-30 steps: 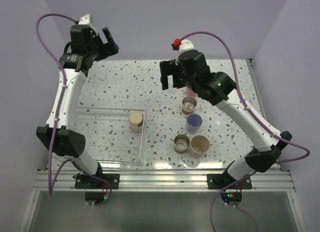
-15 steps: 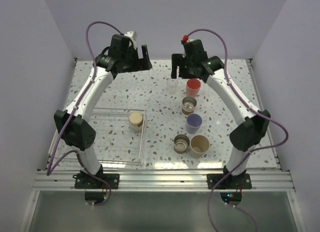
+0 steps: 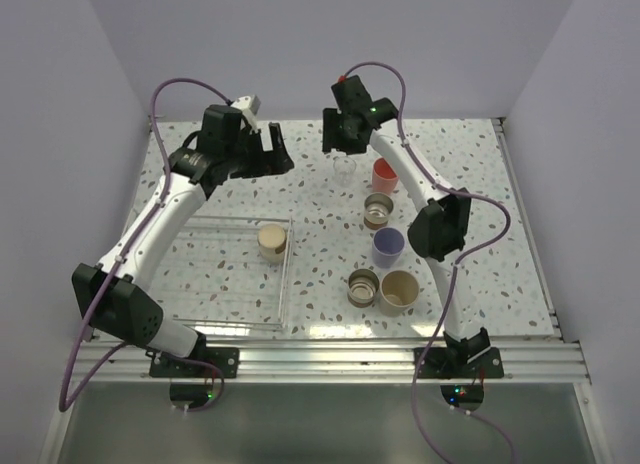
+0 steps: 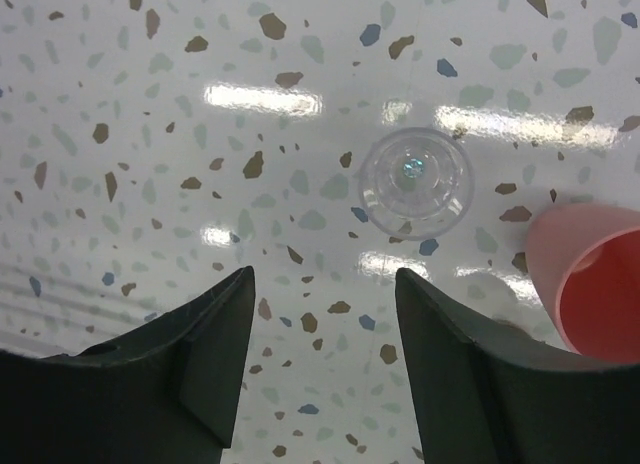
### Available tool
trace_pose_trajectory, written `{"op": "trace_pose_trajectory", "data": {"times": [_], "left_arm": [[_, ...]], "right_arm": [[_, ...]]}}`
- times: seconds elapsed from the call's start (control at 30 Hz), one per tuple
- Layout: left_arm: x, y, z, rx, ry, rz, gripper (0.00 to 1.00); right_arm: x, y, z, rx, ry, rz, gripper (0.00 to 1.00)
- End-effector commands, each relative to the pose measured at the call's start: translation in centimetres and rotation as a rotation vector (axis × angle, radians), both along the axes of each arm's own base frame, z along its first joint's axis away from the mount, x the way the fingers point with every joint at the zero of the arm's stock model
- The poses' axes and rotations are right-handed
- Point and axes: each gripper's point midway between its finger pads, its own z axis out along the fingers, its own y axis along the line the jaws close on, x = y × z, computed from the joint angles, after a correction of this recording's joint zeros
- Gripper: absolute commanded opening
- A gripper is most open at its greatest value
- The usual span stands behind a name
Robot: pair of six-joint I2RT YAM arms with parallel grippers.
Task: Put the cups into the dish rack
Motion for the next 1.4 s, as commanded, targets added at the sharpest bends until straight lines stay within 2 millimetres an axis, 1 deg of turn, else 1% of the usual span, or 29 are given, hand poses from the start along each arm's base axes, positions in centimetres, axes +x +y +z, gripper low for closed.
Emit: {"op": "trace_pose_trajectory", "data": {"times": [0.0, 0.03, 0.07, 0.1, 0.13, 0.17, 0.2, 0.27, 0.3, 0.37, 0.4, 0.43, 0.6, 0.7, 0.83, 0.93, 0.97, 1.03, 1.07, 1.13, 1.23, 1.27, 1.37], "left_arm": [[-0.8, -0.2, 1.3, -0.044, -0.06, -0.007, 1.0], [-0.9, -0.2, 1.2, -0.043, -0.061, -0.007, 1.0], [-1.2, -0.1, 1.3, -0.045, -0.065, -0.008, 1.0], [-1.2, -0.2, 1.2, -0.051, -0.069, -0.015, 1.0], [-1.5, -0.2, 0.6, -0.051, -0.056, -0.019, 1.0], [-1.6, -0.3, 0.4, -0.055, -0.054, -0.023, 1.0], [-1.7, -0.4, -0.2, -0.057, -0.043, -0.025, 1.0], [-1.7, -0.4, -0.7, -0.058, -0.035, -0.028, 1.0], [-1.6, -0.6, -0.7, -0.062, -0.037, -0.031, 1.0], [-1.4, -0.7, -1.3, -0.057, -0.025, -0.037, 1.0], [-1.3, -0.8, -1.2, -0.057, -0.029, -0.044, 1.0], [-1.1, -0.9, -1.5, -0.051, -0.022, -0.048, 1.0], [-0.9, -1.2, -2.2, -0.05, -0.007, -0.062, 1.0], [-0.7, -1.4, -2.8, -0.047, 0.002, -0.071, 1.0], [-0.2, -1.6, -3.3, -0.041, 0.011, -0.079, 1.0], [0.0, -1.7, -3.3, -0.036, 0.008, -0.083, 1.0], [0.0, -1.7, -3.3, -0.036, 0.01, -0.084, 1.0], [0.0, -1.7, -3.6, -0.029, 0.017, -0.084, 1.0], [0.0, -1.6, -3.8, -0.026, 0.02, -0.083, 1.0], [0.1, -1.5, -3.8, -0.023, 0.02, -0.081, 1.0], [0.1, -1.3, -3.8, -0.015, 0.02, -0.074, 1.0], [0.0, -1.3, -3.9, -0.011, 0.022, -0.074, 1.0], [0.0, -1.0, -4.0, -0.003, 0.028, -0.068, 1.0]], "right_arm": [[0.3, -1.5, -0.1, -0.045, -0.005, -0.049, 0.61], [0.4, -1.7, -0.3, -0.061, -0.008, -0.049, 0.62], [0.6, -1.9, -1.2, -0.085, 0.001, -0.048, 0.62], [0.9, -2.3, -1.3, -0.104, -0.004, -0.053, 0.63], [1.0, -2.5, -1.7, -0.118, 0.0, -0.053, 0.64], [1.2, -3.0, -2.3, -0.127, 0.01, -0.06, 0.64], [1.2, -3.2, -2.9, -0.132, 0.022, -0.069, 0.64], [1.5, -3.8, -3.5, -0.145, 0.032, -0.079, 0.64], [1.6, -3.9, -4.4, -0.153, 0.046, -0.081, 0.64], [1.8, -4.1, -5.0, -0.158, 0.052, -0.084, 0.64], [2.1, -4.1, -5.4, -0.158, 0.054, -0.088, 0.64], [2.2, -4.2, -5.6, -0.161, 0.054, -0.093, 0.64], [3.1, -4.7, -6.1, -0.165, 0.047, -0.115, 0.64], [3.3, -4.9, -6.4, -0.169, 0.048, -0.124, 0.63], [3.4, -4.8, -8.0, -0.175, 0.071, -0.128, 0.6], [3.4, -4.8, -8.7, -0.181, 0.08, -0.132, 0.56], [3.4, -4.9, -9.3, -0.187, 0.09, -0.132, 0.56], [3.3, -4.9, -9.9, -0.188, 0.101, -0.132, 0.55], [3.1, -4.9, -10.5, -0.195, 0.114, -0.13, 0.54], [3.1, -5.0, -11.0, -0.2, 0.124, -0.133, 0.54], [3.0, -5.1, -11.5, -0.208, 0.132, -0.135, 0.49], [3.1, -5.1, -11.6, -0.203, 0.134, -0.138, 0.41], [3.2, -4.7, -11.6, -0.179, 0.126, -0.143, 0.26]]}}
